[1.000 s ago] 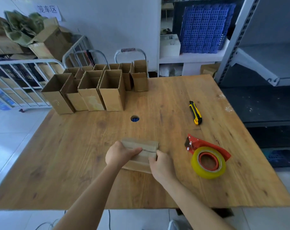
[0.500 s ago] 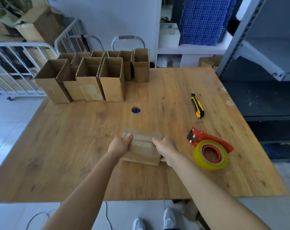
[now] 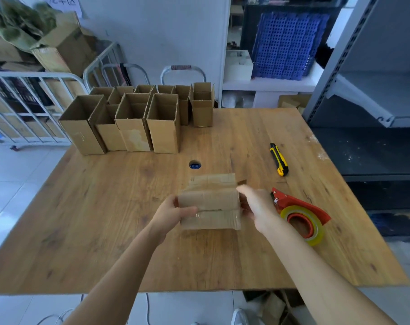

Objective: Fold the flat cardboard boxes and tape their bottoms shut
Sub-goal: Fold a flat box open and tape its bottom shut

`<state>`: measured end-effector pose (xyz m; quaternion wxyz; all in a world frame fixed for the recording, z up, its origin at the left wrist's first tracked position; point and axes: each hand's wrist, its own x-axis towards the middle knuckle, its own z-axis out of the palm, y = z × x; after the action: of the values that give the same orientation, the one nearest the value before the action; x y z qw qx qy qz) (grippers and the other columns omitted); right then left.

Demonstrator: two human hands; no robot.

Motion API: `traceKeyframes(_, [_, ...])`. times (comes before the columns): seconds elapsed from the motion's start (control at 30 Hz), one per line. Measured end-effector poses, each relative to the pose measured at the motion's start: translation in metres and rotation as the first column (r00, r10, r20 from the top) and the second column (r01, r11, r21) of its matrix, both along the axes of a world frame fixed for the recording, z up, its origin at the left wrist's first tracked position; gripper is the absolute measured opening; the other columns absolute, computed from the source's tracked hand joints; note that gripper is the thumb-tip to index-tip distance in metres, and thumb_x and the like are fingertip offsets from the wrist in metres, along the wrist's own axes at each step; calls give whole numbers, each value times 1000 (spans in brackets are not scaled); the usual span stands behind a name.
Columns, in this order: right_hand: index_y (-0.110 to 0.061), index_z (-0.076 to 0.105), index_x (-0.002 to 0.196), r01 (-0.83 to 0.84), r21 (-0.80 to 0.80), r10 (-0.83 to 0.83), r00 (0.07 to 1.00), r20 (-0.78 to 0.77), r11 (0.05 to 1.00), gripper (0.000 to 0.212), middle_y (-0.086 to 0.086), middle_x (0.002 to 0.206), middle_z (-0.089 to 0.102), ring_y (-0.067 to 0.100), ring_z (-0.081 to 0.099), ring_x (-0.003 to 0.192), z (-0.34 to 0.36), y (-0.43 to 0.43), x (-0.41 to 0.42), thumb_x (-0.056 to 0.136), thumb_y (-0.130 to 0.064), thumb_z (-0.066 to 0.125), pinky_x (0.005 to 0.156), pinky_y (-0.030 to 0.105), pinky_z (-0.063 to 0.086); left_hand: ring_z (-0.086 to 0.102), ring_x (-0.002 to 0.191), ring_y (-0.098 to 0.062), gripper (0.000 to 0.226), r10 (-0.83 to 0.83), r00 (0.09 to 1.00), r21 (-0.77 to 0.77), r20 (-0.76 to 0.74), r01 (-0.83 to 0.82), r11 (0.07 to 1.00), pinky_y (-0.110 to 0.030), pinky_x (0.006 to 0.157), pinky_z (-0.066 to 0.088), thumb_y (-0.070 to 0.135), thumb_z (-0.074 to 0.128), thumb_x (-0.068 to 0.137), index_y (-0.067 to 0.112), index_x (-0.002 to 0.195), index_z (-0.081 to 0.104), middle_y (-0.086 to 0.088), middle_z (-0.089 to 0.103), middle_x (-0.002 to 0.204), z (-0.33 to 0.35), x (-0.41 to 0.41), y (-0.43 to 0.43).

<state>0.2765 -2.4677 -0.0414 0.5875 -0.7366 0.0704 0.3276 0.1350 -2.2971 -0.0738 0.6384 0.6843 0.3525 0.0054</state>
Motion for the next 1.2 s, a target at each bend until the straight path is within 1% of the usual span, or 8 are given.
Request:
traceKeyframes(0.1, [-6,58,72,-77,-45,80,995,66,996,21,13,74,55,28,51,74,-5,-5,-3,57,-19,65,72,39,47,57,109,-14,47,-25,999,48,46,23,999,-30,89,49,7,67,81,16,123,49,1,60,118,6,-5,-2])
traceKeyframes(0.2, [-3,63,75,-122,-86,132,984,122,989,8,13,82,69,31,65,82,-13,-12,-9,70,3,65,80,41,55,58,112,-14,39,5,995,-7,96,-5,1000,-38,100,47,5,59,82,14,119,52,-1,61,122,6,-8,-1])
traceKeyframes(0.4, [-14,58,93,-65,-152,93,978,185,986,28,4,92,64,18,60,87,-46,-15,-22,80,11,62,59,24,43,54,120,-15,41,166,972,-264,164,-119,957,-33,109,37,39,35,102,8,115,58,-2,59,126,-1,-9,-9])
traceKeyframes(0.6, [-19,63,97,-100,-177,140,963,231,979,20,-2,90,66,14,60,85,-70,-33,-39,91,0,57,63,25,48,50,123,-17,70,56,996,-112,-69,-63,992,-34,112,31,66,16,94,16,106,64,2,62,117,-16,-26,-12])
traceKeyframes(0.73, [-27,63,85,-143,-160,175,962,212,977,25,1,89,69,19,66,89,-64,-41,-34,95,-5,55,83,39,57,47,130,-23,74,59,996,-95,-64,-65,993,-39,110,36,68,25,90,14,131,52,-2,53,135,-6,-29,-17])
traceKeyframes(0.97, [-8,69,90,-58,-292,234,754,614,955,23,10,82,69,28,63,80,-4,-36,5,98,-20,51,66,36,47,72,83,-18,58,67,978,13,-196,-65,998,-29,69,60,43,67,86,9,129,49,-7,62,110,15,-8,-16])
traceKeyframes(1.1, [-10,54,136,-358,-603,686,536,492,713,45,6,136,57,23,53,124,11,-17,8,97,-33,54,95,29,43,66,90,-14,60,110,983,171,-146,-85,982,-27,69,58,24,68,88,7,139,40,-4,60,108,18,1,-20])
traceKeyframes(1.2, [-14,50,140,-333,-749,789,473,393,573,54,5,137,55,25,54,122,10,-8,3,94,-41,58,90,33,48,52,96,-9,66,178,983,314,-54,-153,937,-15,59,42,34,62,92,8,145,32,-3,53,123,29,8,-27])
